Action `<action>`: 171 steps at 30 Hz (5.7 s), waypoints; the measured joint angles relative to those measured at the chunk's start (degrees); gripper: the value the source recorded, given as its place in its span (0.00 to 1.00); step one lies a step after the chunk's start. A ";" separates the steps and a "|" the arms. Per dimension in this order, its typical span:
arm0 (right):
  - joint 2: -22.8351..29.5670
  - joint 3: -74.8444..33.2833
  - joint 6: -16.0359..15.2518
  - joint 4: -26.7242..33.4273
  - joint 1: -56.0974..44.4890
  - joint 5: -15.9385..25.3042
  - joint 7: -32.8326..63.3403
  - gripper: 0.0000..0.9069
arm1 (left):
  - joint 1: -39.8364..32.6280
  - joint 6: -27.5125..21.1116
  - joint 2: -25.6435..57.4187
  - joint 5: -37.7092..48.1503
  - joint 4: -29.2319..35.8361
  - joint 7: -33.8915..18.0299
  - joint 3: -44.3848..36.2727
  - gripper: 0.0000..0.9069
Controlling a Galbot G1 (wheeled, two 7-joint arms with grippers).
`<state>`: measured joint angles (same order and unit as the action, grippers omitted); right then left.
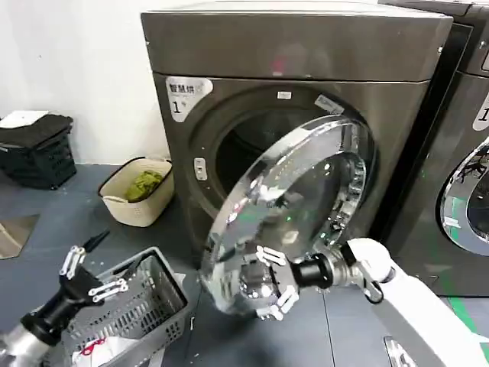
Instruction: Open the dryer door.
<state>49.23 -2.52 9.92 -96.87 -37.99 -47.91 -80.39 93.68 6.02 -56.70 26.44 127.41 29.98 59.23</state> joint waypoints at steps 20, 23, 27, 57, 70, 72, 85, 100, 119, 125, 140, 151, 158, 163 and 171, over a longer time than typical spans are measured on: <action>-3.05 -36.88 2.40 -6.49 -32.73 0.89 3.58 1.00 | -20.73 -1.14 13.39 1.90 -8.14 2.63 -22.39 1.00; -1.04 -44.65 4.10 -8.14 -39.66 1.11 4.33 1.00 | -24.93 -1.11 13.81 2.21 -9.41 2.66 -27.22 1.00; 2.81 -54.28 7.30 -9.96 -48.76 1.15 6.23 1.00 | -30.06 -1.02 13.86 2.32 -10.85 2.90 -33.88 1.00; 35.65 -96.66 4.11 -7.74 -61.61 23.65 62.61 1.00 | -56.68 0.38 3.96 1.87 -21.13 3.83 -67.75 1.00; 41.75 -107.75 -0.25 -6.30 -61.73 32.65 77.28 1.00 | -66.52 0.44 -2.68 2.12 -27.15 3.73 -78.75 1.00; 42.21 -108.89 -1.28 -5.84 -61.91 35.38 80.55 1.00 | -68.08 0.40 -3.86 2.07 -27.99 3.73 -80.37 1.00; 42.97 -118.01 -8.71 -2.22 -61.29 45.22 94.75 1.00 | -76.78 0.19 -11.87 1.09 -35.41 3.64 -89.77 1.00; 42.96 -123.55 -6.16 -3.74 -60.28 42.01 96.64 1.00 | -83.32 -0.54 -21.91 -0.80 -46.72 3.25 -96.40 1.00; 42.96 -129.46 -6.09 -1.39 -60.09 35.15 95.73 1.00 | -87.34 -3.92 -32.34 -1.30 -55.62 -1.46 -97.46 1.00; 42.96 -130.40 -5.65 -0.24 -60.03 34.91 95.89 1.00 | -87.22 -4.64 -33.11 -1.81 -55.86 -2.09 -97.13 1.00; 42.96 -130.46 -2.62 1.10 -60.23 33.15 94.65 1.00 | -82.52 -7.05 -24.53 -0.45 -40.84 -0.12 -96.07 1.00; 42.96 -129.32 -1.88 2.40 -60.59 33.49 94.15 1.00 | -79.13 -7.37 -16.52 -0.15 -28.02 -0.05 -93.42 1.00; 42.96 -128.10 -1.76 2.96 -60.09 33.95 93.93 1.00 | -77.55 -6.10 -10.50 -1.43 -21.54 0.96 -91.88 1.00; 42.96 -127.48 -1.33 3.94 -59.91 34.85 93.89 1.00 | -76.24 -3.81 -5.35 -2.68 -18.30 1.48 -90.32 1.00; 42.96 -126.23 -1.02 5.01 -59.92 35.16 93.52 1.00 | -73.91 1.26 2.49 -6.83 -16.57 3.22 -86.85 1.00</action>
<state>92.19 -128.75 8.90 -91.86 -97.92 -12.75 13.13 19.77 7.28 -54.21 19.60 110.84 33.20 -27.63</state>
